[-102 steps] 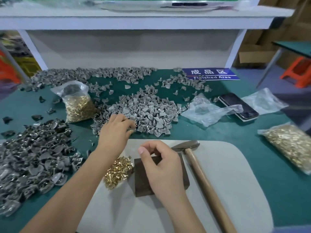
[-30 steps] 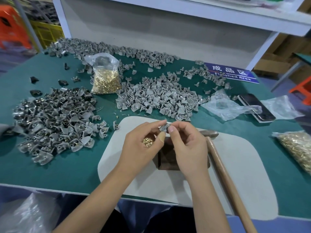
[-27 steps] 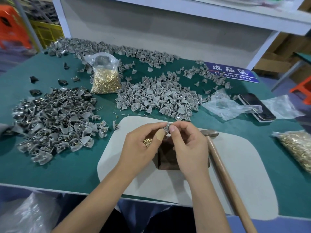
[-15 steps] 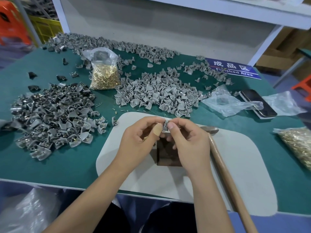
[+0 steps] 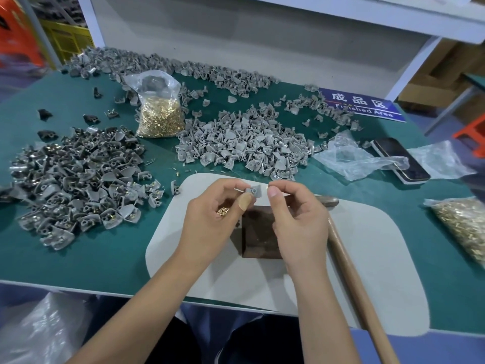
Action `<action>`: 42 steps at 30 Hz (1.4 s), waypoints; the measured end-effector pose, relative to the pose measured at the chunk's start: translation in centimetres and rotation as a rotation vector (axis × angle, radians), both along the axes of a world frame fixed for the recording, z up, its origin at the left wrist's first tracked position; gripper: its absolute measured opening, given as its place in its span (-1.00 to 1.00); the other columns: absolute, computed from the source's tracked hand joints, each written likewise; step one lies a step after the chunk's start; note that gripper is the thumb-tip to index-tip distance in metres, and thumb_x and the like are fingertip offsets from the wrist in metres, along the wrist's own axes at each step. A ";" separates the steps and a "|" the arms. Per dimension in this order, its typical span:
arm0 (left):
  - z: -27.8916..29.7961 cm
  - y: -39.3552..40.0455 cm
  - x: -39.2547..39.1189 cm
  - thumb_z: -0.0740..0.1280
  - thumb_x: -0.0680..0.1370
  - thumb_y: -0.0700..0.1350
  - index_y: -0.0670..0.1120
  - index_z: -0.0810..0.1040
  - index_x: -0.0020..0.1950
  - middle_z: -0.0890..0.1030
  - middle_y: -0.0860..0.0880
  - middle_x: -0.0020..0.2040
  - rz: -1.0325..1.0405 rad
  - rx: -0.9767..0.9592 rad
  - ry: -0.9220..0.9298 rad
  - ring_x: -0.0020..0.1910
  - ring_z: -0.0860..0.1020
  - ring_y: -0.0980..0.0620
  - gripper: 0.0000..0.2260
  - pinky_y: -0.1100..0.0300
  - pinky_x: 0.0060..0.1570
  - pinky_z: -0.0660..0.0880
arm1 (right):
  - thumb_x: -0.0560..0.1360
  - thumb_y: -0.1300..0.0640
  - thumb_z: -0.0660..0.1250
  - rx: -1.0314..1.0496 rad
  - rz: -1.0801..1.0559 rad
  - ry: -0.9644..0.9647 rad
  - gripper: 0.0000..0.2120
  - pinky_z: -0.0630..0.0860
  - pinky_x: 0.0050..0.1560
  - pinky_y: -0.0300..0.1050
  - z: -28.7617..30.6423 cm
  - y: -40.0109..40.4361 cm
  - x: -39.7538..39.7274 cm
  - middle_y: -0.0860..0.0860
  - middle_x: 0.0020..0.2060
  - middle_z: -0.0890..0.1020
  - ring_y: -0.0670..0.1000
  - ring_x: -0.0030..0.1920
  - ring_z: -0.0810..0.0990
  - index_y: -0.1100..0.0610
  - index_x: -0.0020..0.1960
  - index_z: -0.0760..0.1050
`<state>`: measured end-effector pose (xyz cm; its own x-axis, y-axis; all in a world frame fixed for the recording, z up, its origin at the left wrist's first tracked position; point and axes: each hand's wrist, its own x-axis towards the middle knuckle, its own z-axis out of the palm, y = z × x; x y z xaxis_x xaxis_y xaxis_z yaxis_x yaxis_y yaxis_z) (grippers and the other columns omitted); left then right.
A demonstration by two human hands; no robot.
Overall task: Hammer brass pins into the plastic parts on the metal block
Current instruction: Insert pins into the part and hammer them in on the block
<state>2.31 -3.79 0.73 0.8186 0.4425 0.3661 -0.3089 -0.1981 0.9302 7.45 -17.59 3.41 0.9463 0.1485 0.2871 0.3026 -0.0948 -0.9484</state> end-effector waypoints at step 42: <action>4.2 -3.2 -0.3 0.31 0.61 0.10 0.16 0.63 0.11 0.49 0.11 -0.04 0.047 0.944 0.408 0.10 0.49 0.04 -0.85 0.08 -0.07 0.47 | 0.59 0.19 0.36 -0.594 -0.104 -0.164 -0.93 0.48 0.14 0.00 -0.1 -3.0 -0.8 -0.06 0.01 0.70 0.00 0.06 0.59 0.11 0.00 0.62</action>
<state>2.03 -7.02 4.96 0.9479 0.1536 0.2792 0.0228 -0.9066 0.4214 6.64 -20.61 3.35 0.9150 0.2373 0.3263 0.4007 -0.6283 -0.6668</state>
